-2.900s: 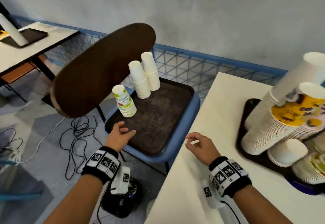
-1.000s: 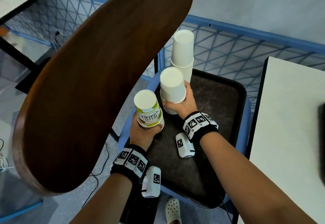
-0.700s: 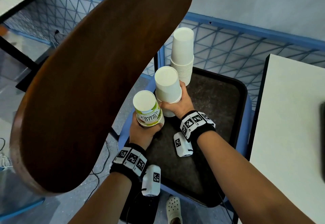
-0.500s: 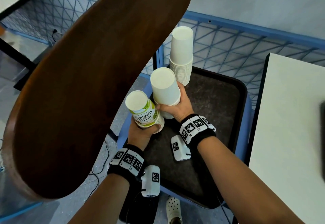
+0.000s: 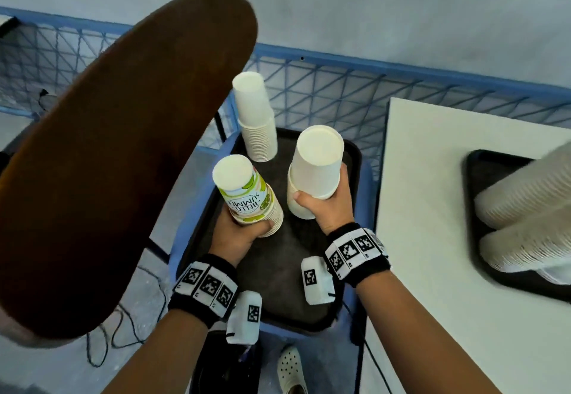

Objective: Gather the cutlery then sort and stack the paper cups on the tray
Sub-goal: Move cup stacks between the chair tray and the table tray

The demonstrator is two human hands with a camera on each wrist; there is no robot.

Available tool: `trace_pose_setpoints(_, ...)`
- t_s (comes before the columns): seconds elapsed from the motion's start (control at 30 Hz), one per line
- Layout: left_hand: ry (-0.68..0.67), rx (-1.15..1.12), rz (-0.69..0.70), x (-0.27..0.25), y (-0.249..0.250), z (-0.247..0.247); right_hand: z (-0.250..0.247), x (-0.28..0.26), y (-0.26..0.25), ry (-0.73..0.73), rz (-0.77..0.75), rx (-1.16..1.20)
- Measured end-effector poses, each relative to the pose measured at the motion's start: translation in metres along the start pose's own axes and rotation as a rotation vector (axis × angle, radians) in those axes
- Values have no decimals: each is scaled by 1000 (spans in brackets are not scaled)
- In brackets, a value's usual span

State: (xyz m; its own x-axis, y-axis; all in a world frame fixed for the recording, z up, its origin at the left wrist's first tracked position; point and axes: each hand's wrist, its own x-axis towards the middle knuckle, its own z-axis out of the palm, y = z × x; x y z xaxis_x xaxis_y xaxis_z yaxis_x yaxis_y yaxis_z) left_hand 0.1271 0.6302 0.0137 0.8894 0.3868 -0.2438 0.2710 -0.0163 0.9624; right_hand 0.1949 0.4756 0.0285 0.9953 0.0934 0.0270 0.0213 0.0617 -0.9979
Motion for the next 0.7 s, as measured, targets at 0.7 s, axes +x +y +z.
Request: trace_pose_setpoints(0.7,-426,-42,169,-206,52,212,-286,-191,-117,286,-172,-15)
